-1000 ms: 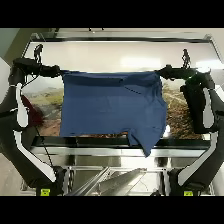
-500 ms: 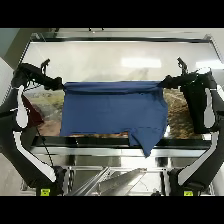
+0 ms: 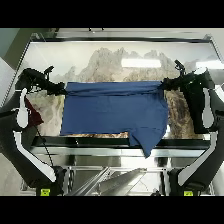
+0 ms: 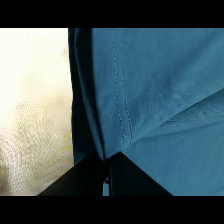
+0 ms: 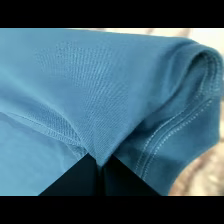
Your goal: Fold the shirts.
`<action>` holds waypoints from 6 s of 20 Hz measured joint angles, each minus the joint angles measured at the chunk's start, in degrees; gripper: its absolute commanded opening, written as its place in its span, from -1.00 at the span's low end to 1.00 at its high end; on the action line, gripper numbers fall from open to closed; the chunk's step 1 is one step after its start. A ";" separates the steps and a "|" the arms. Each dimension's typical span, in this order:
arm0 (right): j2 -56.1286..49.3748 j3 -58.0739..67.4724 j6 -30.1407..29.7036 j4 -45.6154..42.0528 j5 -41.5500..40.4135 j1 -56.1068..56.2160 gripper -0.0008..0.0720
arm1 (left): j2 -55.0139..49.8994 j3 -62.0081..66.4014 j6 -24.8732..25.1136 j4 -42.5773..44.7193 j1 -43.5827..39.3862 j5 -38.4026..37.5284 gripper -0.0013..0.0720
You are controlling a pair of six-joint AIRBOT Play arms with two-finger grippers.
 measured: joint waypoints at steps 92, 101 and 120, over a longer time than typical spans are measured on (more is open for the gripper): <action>20.61 -32.24 -12.15 16.76 -20.50 3.04 -0.92 | 16.44 -16.72 4.33 -5.33 -1.73 -13.38 -0.92; 13.70 -28.09 -21.79 19.30 -25.14 4.13 -0.90 | 8.31 -12.79 3.13 0.22 -2.84 -16.31 -0.91; 13.77 -24.26 -10.32 9.40 -16.85 -5.49 0.96 | 8.00 7.43 -0.17 1.42 -5.55 -4.92 0.86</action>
